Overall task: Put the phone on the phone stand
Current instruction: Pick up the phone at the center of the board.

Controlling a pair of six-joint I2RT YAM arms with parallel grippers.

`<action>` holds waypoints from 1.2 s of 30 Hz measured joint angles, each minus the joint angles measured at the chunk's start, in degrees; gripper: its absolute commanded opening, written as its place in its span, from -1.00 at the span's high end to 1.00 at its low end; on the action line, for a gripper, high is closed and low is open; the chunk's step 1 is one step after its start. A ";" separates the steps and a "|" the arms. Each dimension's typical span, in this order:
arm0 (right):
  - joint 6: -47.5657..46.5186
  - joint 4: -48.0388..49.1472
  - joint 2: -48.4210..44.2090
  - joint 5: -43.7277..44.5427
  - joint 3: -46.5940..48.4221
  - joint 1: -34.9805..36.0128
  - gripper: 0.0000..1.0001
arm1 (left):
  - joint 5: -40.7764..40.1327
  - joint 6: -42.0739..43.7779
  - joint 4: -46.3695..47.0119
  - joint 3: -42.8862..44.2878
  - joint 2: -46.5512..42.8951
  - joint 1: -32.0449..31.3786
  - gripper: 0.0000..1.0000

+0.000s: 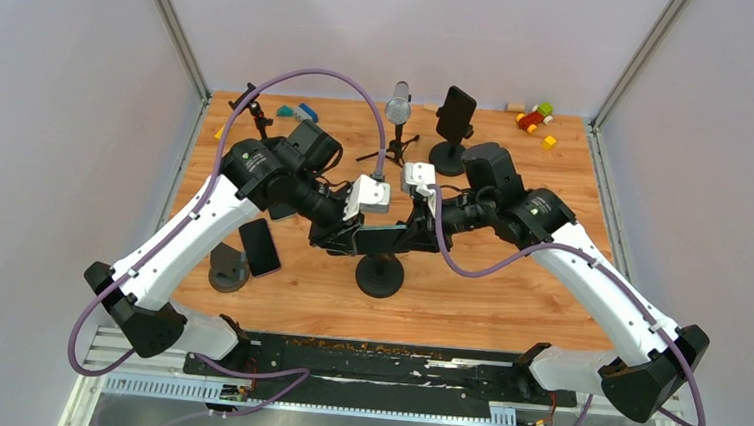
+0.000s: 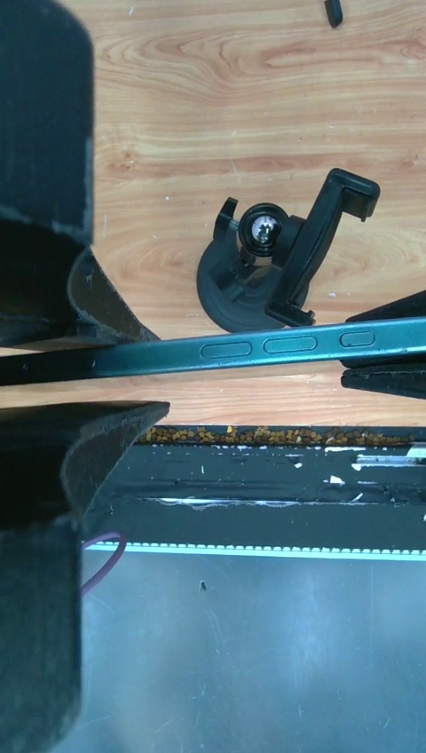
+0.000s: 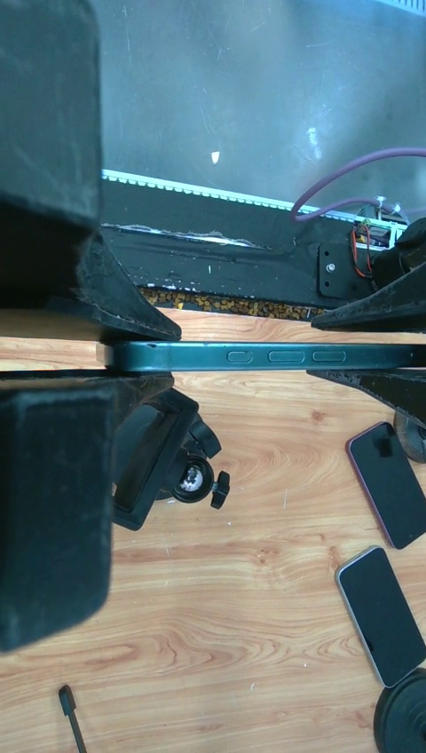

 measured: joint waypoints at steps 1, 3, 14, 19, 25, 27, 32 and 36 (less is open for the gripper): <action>0.00 -0.24 0.00 0.09 0.26 0.11 1.00 | -0.09 0.02 -0.04 -0.04 0.00 0.00 0.51; -0.02 -0.59 0.02 0.28 0.79 0.26 1.00 | -0.17 -0.02 -0.11 -0.04 0.00 0.02 0.63; -0.37 -1.92 0.02 1.68 2.51 0.63 0.53 | -0.13 -2.69 1.92 -1.51 -1.07 0.33 1.00; 0.74 -0.31 -0.07 2.82 3.28 0.72 -0.13 | -0.15 -4.02 5.35 -4.66 -3.91 0.31 1.00; 3.28 4.63 -1.38 5.03 3.56 -0.11 -0.39 | 2.45 -9.20 13.77 -9.25 -9.42 2.27 1.00; 4.90 6.58 -2.10 5.33 3.56 -0.96 -0.40 | 4.42 -12.11 18.69 -11.02 -11.52 4.17 1.00; 9.70 12.09 -4.26 4.85 3.41 -4.37 -0.40 | 8.70 -22.29 33.77 -17.09 -15.76 8.11 1.00; 14.99 18.36 -6.21 1.66 1.92 -8.11 -0.38 | 11.23 -33.55 50.99 -25.11 -18.05 8.70 1.00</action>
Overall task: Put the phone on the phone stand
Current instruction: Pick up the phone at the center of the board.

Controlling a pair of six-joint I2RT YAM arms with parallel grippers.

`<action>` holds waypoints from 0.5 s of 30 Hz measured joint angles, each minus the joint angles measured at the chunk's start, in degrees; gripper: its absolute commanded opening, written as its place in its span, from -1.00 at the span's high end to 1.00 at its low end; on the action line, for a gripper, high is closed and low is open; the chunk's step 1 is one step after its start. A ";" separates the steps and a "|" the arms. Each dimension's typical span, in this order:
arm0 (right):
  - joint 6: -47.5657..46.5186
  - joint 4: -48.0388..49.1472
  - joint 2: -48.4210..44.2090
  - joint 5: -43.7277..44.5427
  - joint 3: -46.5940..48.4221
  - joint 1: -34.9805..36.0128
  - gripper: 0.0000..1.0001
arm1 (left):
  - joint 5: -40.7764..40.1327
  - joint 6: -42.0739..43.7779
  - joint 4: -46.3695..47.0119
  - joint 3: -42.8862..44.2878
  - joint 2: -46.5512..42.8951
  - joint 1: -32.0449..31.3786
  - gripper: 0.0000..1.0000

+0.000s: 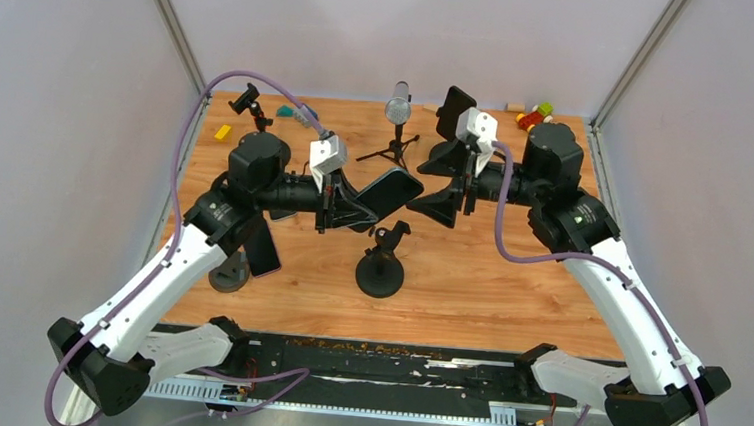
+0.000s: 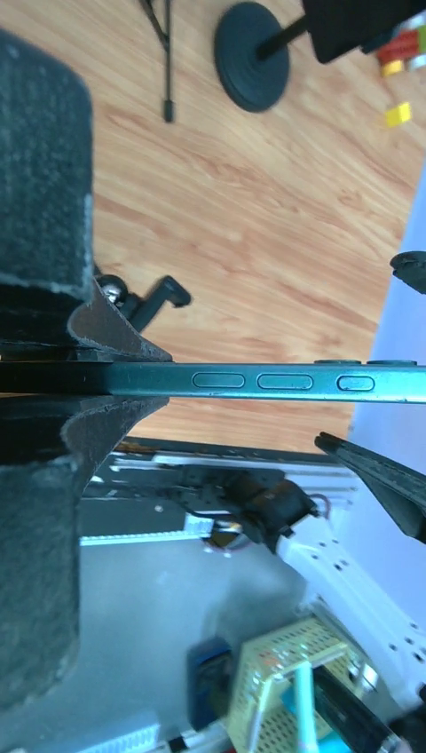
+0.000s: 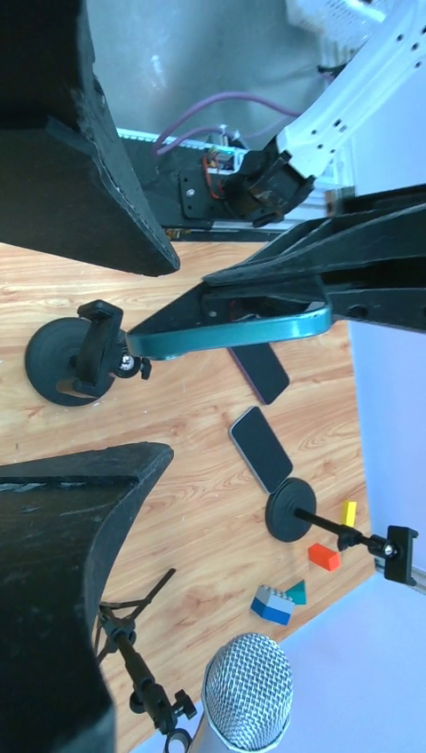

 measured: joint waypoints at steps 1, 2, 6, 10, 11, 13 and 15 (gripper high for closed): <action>1.51 1.44 -0.17 -1.11 -0.31 -0.81 -0.38 | 0.57 -3.45 5.33 -2.49 -0.37 0.00 1.00; 3.21 3.10 -0.20 -2.36 -0.59 -1.55 -0.38 | 1.22 -7.37 11.85 -5.57 -0.59 0.00 1.00; 8.15 7.39 0.13 -6.19 -1.66 -2.71 -0.36 | 2.38 -19.93 29.77 -12.72 0.90 0.00 1.00; 12.50 11.26 0.76 -8.70 -2.84 -2.73 -0.34 | 2.51 -31.78 48.98 -17.88 3.52 0.00 1.00; 13.44 11.91 0.98 -9.18 -2.97 -2.73 -0.33 | 2.43 -34.51 53.96 -19.12 4.28 0.02 1.00; 15.13 13.73 1.31 -10.14 -3.41 -2.82 -0.31 | 2.27 -40.30 64.67 -21.51 6.14 0.02 1.00; 16.68 15.26 1.64 -10.84 -3.91 -2.97 -0.27 | 2.01 -44.52 73.42 -23.30 7.89 0.02 1.00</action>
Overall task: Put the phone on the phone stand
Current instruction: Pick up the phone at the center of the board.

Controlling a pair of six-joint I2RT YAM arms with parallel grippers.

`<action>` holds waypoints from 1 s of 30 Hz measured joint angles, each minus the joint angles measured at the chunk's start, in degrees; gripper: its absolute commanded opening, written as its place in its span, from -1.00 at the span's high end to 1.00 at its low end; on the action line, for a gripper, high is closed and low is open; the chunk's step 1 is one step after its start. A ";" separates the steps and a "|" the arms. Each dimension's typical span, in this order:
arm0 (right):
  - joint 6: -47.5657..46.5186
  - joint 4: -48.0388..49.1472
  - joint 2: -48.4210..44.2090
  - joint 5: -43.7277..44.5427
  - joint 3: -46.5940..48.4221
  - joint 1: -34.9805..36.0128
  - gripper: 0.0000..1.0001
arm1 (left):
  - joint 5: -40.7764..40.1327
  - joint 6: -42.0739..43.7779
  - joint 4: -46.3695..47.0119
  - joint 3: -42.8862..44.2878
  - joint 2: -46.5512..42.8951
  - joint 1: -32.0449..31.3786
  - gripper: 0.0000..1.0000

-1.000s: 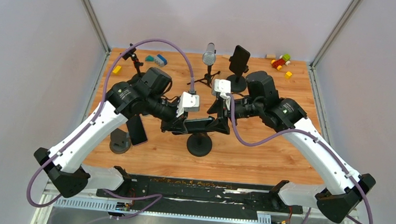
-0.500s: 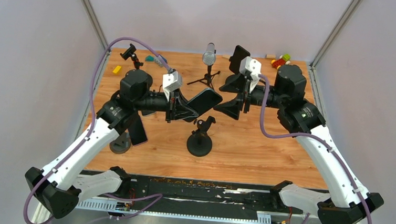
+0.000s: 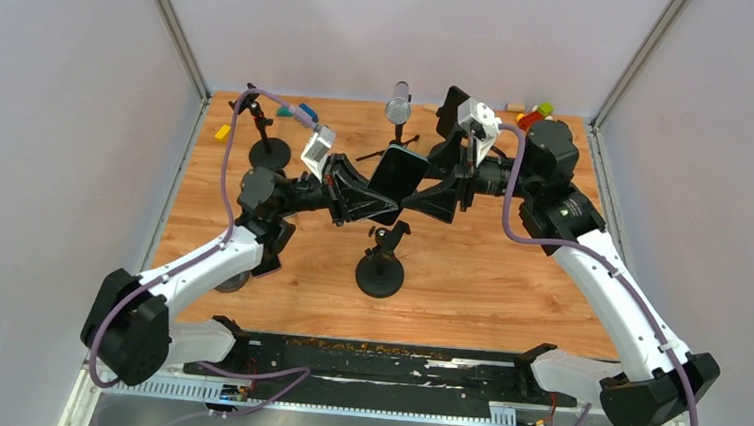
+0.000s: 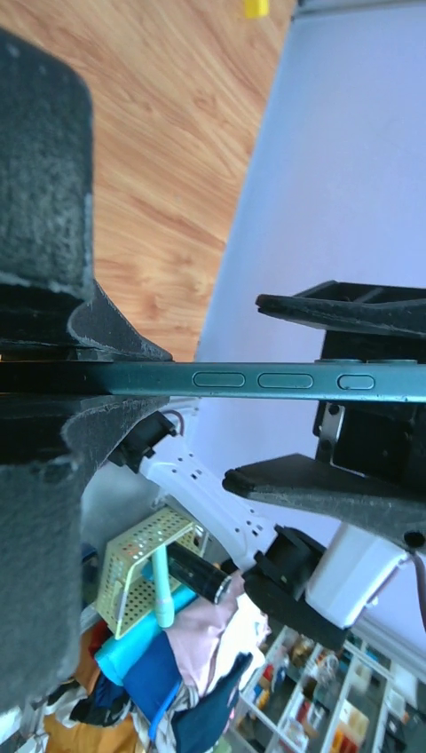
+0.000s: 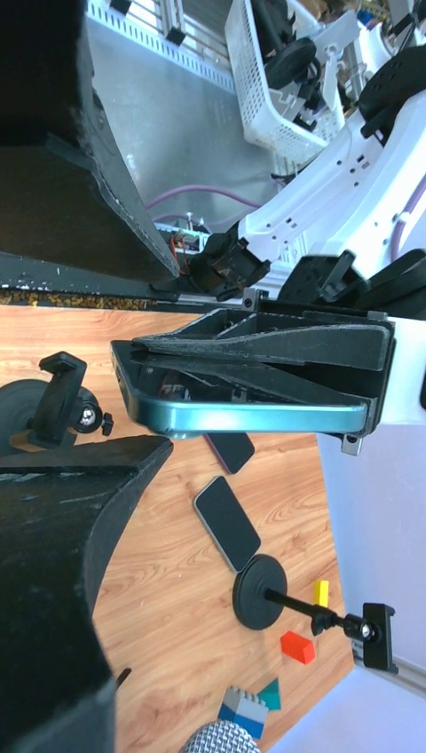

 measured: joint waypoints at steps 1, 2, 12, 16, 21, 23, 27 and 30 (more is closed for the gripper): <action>0.55 0.61 0.15 -0.26 -0.15 0.00 -0.24 | -0.04 -1.73 3.82 -0.76 0.81 0.00 1.00; 1.36 1.38 0.44 -0.72 -0.26 0.00 -0.22 | -0.15 -3.98 8.61 -1.73 1.92 0.00 1.00; 7.65 7.28 2.67 -3.85 -0.83 0.00 0.08 | -1.20 -8.24 21.77 -4.48 3.89 -2.16 1.00; 10.71 10.93 2.99 -5.20 -1.88 0.00 0.22 | -2.27 -7.80 22.36 -5.35 3.89 -2.84 1.00; 13.55 13.84 3.50 -6.34 -2.49 0.09 0.27 | -3.43 -7.04 22.23 -6.03 3.89 -3.45 1.00; 14.12 14.73 3.54 -6.51 -2.69 0.46 0.30 | -3.65 -6.73 22.14 -6.16 3.89 -3.67 1.00; 14.97 16.33 3.72 -6.56 -2.82 1.20 0.39 | -3.82 -6.21 22.05 -6.16 3.91 -4.07 1.00; 15.37 17.31 3.74 -6.64 -3.41 1.64 0.54 | -3.89 -5.99 21.92 -6.16 3.93 -4.24 1.00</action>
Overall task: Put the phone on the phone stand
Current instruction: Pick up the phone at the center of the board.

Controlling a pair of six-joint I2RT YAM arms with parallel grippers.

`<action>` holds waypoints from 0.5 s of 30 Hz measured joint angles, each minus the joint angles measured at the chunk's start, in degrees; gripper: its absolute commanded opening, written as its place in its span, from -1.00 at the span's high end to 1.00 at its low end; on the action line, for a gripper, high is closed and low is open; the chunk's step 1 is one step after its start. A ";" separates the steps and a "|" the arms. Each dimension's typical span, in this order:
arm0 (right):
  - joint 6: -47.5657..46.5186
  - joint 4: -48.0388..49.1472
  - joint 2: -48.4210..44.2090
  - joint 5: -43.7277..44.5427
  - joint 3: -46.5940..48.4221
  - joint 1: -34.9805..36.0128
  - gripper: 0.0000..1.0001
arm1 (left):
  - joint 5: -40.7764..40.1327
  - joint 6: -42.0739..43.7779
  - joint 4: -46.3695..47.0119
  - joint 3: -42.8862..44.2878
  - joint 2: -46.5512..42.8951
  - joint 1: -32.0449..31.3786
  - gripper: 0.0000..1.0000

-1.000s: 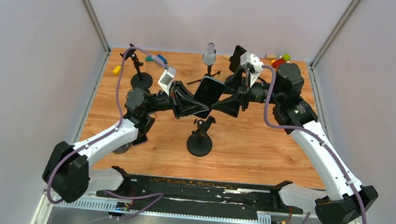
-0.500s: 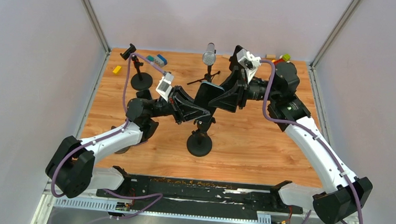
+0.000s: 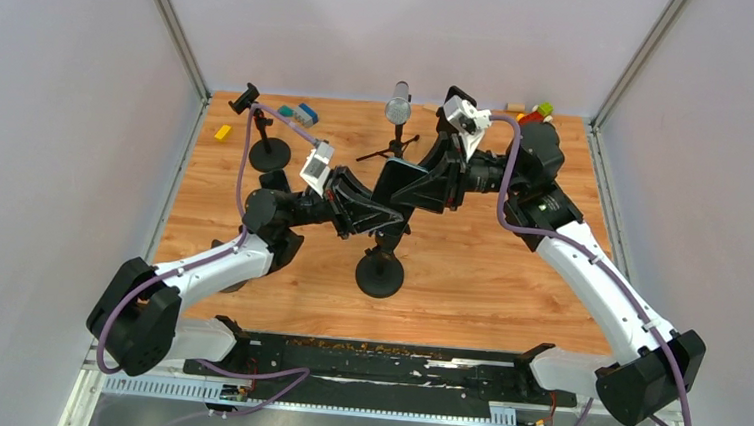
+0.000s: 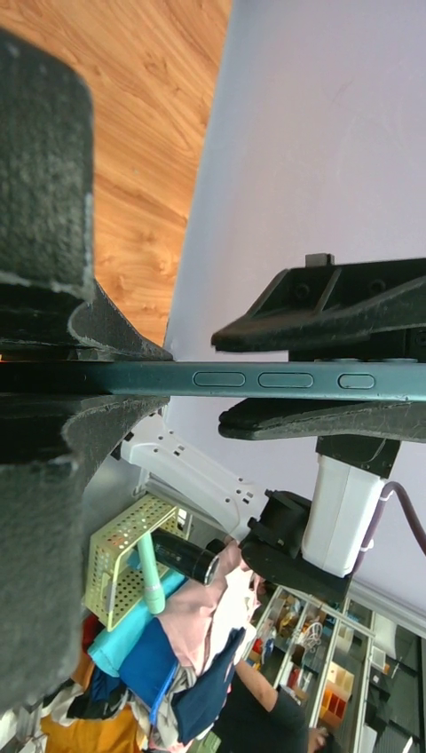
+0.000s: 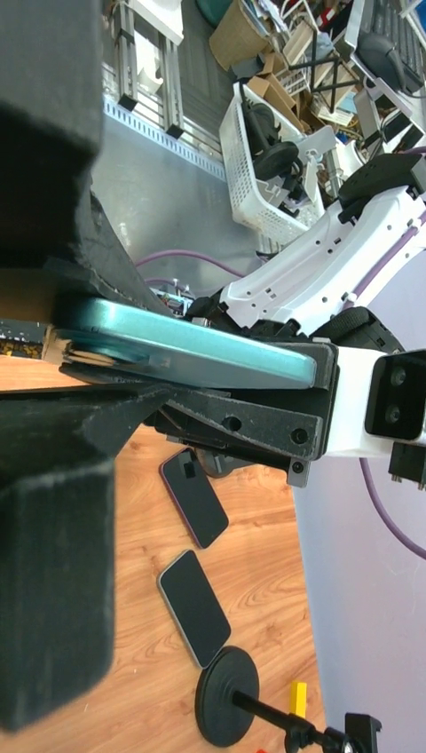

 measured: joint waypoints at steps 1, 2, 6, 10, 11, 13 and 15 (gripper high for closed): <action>0.13 0.04 0.00 -0.07 -0.13 0.20 0.61 | -0.04 0.07 -0.07 0.00 0.04 0.00 1.00; 0.24 0.15 0.07 -0.11 -0.20 0.31 0.72 | -0.17 0.13 -0.07 0.00 0.13 0.02 1.00; 0.92 0.50 0.33 1.40 -0.42 0.22 1.00 | -1.60 1.60 -0.46 -0.07 0.28 0.07 1.00; 0.52 0.61 0.42 1.42 -1.05 0.15 1.00 | -2.01 2.56 -0.72 -0.79 0.31 0.13 0.56; 0.20 0.52 0.42 1.44 -1.14 0.13 1.00 | -2.14 3.17 -0.98 -1.03 0.22 0.13 0.33; -0.61 0.33 0.39 1.40 -1.49 -0.09 1.00 | -2.19 4.66 -1.88 -1.33 -0.24 0.07 -0.04; -1.29 -0.52 0.11 0.94 -2.01 -0.63 1.00 | -1.77 6.86 -4.09 -1.62 -1.51 -0.04 -0.50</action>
